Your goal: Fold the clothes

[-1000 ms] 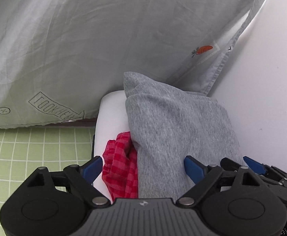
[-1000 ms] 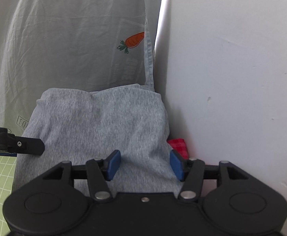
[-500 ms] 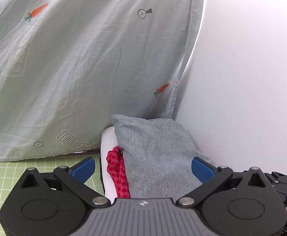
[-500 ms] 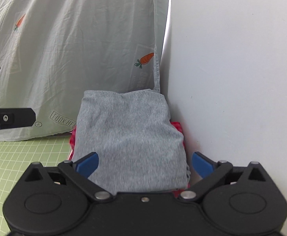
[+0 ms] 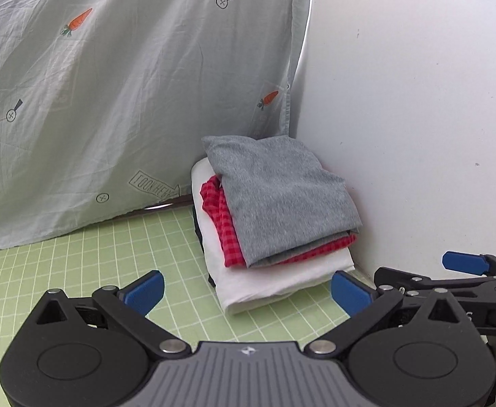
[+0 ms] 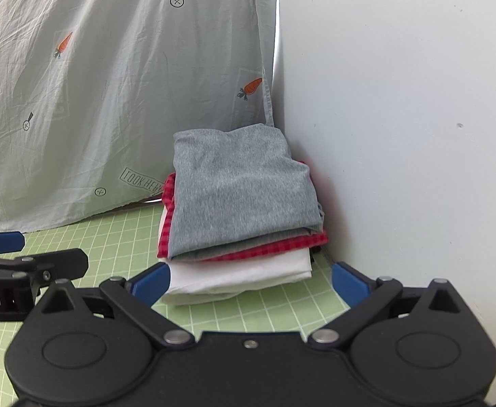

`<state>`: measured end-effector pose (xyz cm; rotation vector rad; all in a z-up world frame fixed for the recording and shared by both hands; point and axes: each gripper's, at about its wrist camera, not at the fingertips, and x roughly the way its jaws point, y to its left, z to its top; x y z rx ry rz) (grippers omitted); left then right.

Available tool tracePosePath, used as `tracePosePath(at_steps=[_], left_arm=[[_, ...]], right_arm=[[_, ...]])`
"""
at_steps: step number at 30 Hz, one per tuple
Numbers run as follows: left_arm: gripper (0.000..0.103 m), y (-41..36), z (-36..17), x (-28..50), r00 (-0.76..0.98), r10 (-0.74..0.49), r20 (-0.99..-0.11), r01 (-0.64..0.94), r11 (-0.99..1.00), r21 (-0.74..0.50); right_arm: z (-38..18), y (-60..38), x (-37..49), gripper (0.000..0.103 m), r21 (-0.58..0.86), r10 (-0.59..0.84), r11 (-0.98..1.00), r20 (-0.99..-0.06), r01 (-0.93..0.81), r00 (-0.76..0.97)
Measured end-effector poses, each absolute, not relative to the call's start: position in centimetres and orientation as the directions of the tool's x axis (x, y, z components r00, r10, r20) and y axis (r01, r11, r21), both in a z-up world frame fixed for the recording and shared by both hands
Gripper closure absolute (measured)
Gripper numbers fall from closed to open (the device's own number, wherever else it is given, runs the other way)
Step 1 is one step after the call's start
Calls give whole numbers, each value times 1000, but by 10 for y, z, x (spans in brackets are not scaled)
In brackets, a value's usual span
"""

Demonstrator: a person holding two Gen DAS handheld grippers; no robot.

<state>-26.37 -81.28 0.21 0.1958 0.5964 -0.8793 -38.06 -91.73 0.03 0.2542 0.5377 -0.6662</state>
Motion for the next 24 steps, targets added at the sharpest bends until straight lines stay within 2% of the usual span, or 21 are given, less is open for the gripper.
tracePosePath(at_steps=[10, 24], left_arm=[[0, -781, -15, -291, 476, -628, -616, 734, 669, -114], [0, -784, -10, -299, 472, -644, -603, 746, 656, -117]], right_arm=[[-12, -897, -415, 0, 67, -494, 758, -591, 649, 637], [-11, -895, -424, 0, 47, -503, 759, -590, 649, 632]])
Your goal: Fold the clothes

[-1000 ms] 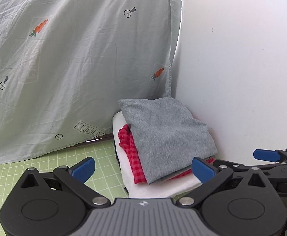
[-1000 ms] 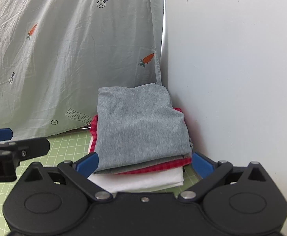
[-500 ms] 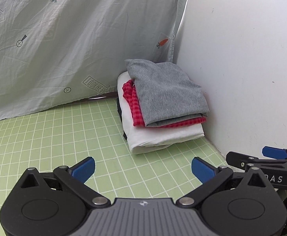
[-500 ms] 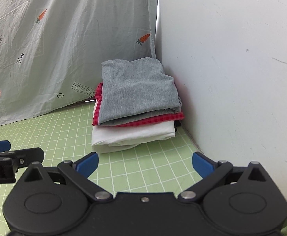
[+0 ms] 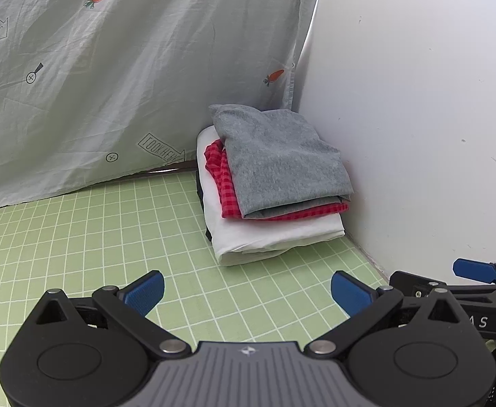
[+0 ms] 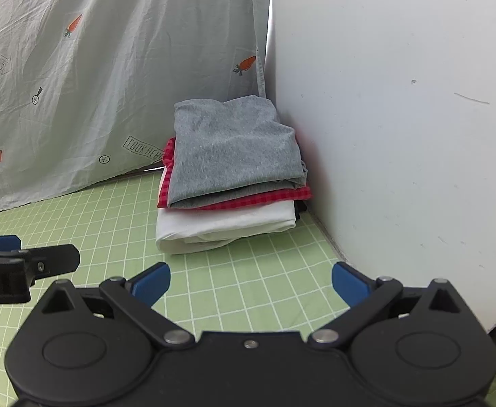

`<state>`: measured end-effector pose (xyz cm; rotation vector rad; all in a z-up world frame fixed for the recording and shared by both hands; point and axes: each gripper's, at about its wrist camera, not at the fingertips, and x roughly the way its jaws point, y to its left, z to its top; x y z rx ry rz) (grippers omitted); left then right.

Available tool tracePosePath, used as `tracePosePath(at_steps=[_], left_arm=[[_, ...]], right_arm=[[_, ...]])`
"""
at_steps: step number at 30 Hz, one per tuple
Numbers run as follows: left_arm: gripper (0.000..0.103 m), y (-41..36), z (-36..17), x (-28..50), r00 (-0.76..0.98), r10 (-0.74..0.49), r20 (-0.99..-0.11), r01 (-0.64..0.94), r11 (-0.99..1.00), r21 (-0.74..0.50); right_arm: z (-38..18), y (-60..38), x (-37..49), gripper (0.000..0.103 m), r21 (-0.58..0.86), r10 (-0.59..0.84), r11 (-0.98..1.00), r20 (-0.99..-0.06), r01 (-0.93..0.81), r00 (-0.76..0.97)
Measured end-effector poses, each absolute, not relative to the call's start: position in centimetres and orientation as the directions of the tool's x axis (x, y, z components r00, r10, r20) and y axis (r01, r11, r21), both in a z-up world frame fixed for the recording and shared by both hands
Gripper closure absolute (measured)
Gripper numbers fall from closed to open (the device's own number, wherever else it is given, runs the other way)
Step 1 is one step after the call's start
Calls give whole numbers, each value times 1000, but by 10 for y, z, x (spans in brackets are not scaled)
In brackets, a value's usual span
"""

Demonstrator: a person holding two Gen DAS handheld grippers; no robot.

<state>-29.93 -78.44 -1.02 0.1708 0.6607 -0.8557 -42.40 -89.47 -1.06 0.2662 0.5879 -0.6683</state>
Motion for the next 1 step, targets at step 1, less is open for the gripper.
tracePosePath(at_steps=[1], left_arm=[[0, -785, -10, -299, 470, -645, -603, 747, 654, -117]], right_arm=[[-11, -895, -424, 0, 46, -505, 758, -590, 650, 631]])
